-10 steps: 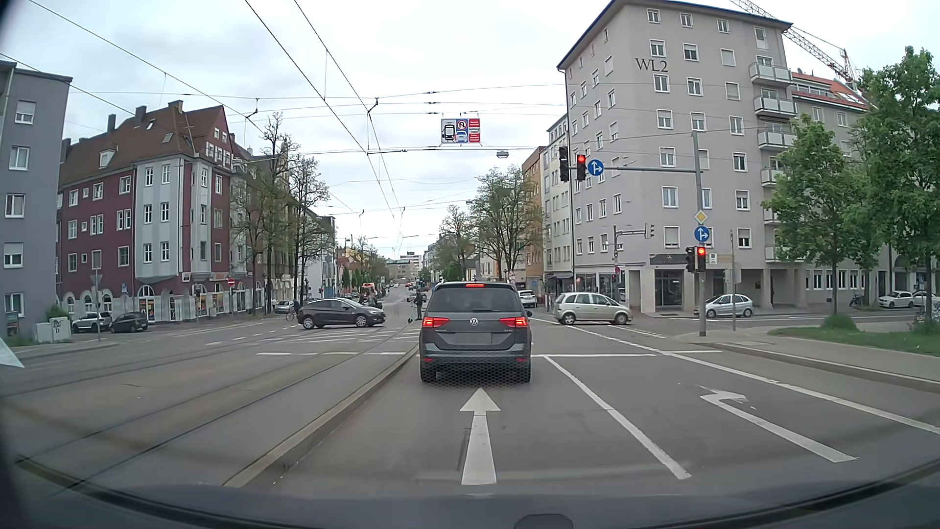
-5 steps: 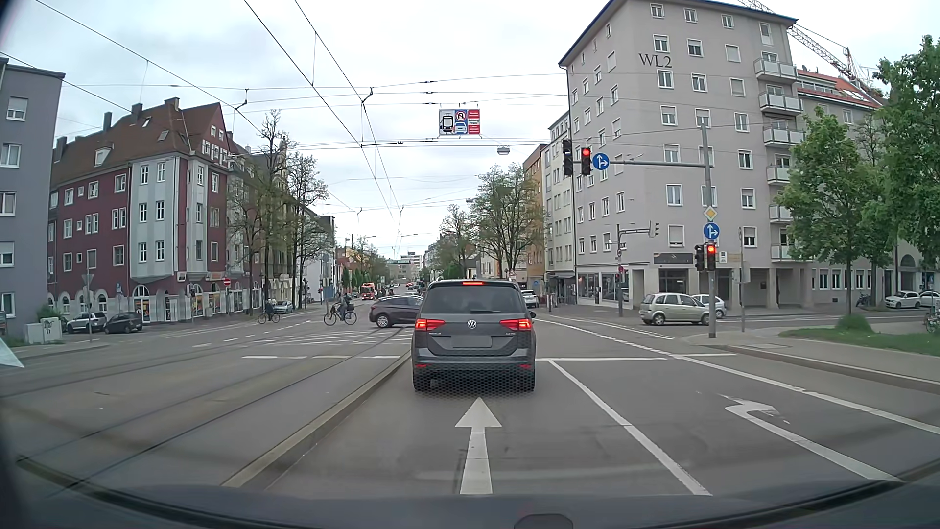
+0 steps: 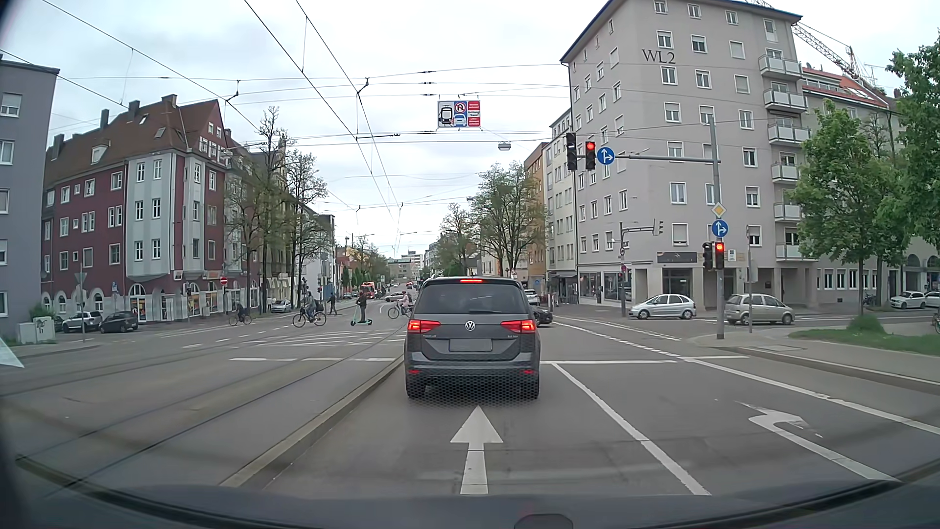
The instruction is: Follow the waypoints while adhering to traffic rules and regulations
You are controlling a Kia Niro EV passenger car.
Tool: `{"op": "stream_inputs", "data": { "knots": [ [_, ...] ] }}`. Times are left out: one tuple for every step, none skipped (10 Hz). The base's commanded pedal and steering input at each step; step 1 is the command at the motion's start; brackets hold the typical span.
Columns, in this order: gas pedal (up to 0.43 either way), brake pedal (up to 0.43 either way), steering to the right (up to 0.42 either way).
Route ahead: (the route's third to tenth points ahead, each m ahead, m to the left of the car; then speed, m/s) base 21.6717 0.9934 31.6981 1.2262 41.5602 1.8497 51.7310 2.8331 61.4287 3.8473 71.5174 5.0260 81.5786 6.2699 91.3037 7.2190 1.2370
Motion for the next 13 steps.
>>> {"op": "stream_inputs", "data": {
  "knots": [
    [0.000, 0.061, -0.008],
    [0.000, 0.061, -0.008],
    [0.000, 0.061, -0.008],
    [0.000, 0.061, -0.008],
    [0.000, 0.067, -0.008],
    [0.000, 0.067, -0.008],
    [0.000, 0.067, -0.008],
    [0.000, 0.061, -0.007],
    [0.000, 0.049, -0.005],
    [0.000, 0.049, -0.005],
    [0.000, 0.049, -0.005],
    [0.000, 0.049, -0.005],
    [0.000, 0.049, -0.005]
  ]
}}
